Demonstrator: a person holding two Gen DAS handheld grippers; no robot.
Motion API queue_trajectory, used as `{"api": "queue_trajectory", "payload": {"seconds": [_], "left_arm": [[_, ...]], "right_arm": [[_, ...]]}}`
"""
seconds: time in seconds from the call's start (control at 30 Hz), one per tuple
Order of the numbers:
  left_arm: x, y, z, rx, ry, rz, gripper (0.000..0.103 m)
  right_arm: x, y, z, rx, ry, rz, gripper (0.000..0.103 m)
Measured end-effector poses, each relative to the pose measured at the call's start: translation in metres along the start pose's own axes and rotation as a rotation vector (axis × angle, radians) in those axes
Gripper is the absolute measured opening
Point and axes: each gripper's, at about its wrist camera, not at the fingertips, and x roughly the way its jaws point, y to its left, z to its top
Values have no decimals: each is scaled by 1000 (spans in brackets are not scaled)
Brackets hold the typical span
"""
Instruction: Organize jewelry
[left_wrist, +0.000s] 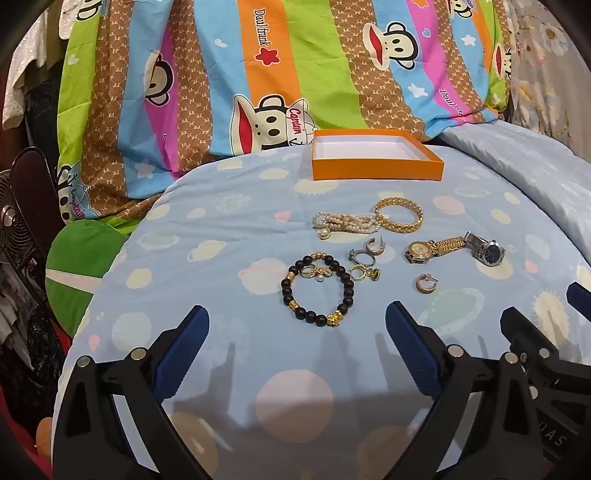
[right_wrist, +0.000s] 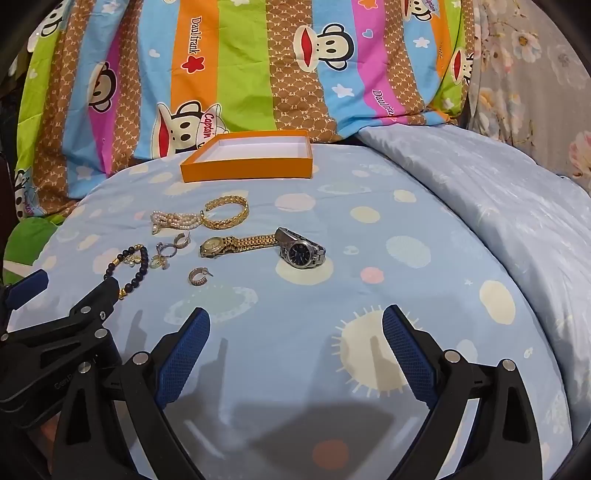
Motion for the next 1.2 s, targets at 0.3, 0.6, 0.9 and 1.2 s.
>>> {"api": "queue_trajectory", "payload": {"seconds": [0.3,0.6,0.9,1.2], "left_arm": [[-1,2,0,-12,-10,-11,94],[-1,2,0,-14,-8,-13,94],[-1,2,0,-14,-9,-13,94],[-1,2,0,-14,-11,-13,94]], "right_arm": [[-1,0,-1,3,6,2,93],[0,-1,2,6,13,6,93],[-1,-3,3,9,15,8,93],[-2,-3,3,11,17,10,93]]}}
